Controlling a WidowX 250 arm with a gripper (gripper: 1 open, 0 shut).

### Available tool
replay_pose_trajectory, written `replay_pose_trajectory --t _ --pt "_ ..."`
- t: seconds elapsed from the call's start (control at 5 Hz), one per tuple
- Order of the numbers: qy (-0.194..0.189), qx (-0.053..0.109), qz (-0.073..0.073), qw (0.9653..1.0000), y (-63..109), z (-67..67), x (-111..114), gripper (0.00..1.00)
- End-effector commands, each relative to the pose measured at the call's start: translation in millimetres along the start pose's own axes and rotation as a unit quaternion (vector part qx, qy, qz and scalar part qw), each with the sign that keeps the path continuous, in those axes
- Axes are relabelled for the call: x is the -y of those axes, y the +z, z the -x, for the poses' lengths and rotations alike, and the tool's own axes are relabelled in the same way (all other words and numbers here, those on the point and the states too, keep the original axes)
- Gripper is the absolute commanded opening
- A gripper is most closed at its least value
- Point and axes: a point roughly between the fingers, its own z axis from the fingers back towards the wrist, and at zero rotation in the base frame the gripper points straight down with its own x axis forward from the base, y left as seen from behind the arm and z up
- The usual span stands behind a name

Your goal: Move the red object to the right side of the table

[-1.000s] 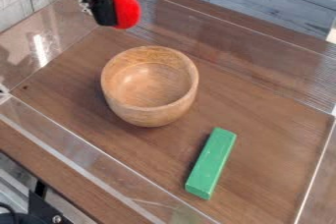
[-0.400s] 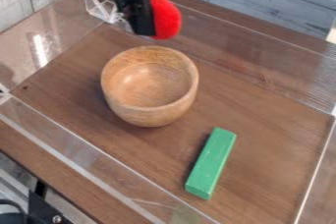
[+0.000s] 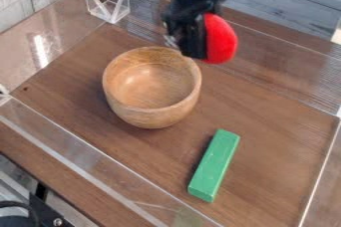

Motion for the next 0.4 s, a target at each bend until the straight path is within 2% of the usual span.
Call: replay_pose_trajectory --t 0.0,0.2 --pt "-0.006 0.011 -0.038 0.9992 -10.6 -22.6 -1 0.0" --pt "-0.024 0.026 -0.048 0.9982 -40.7 -30.8 0 0.0"
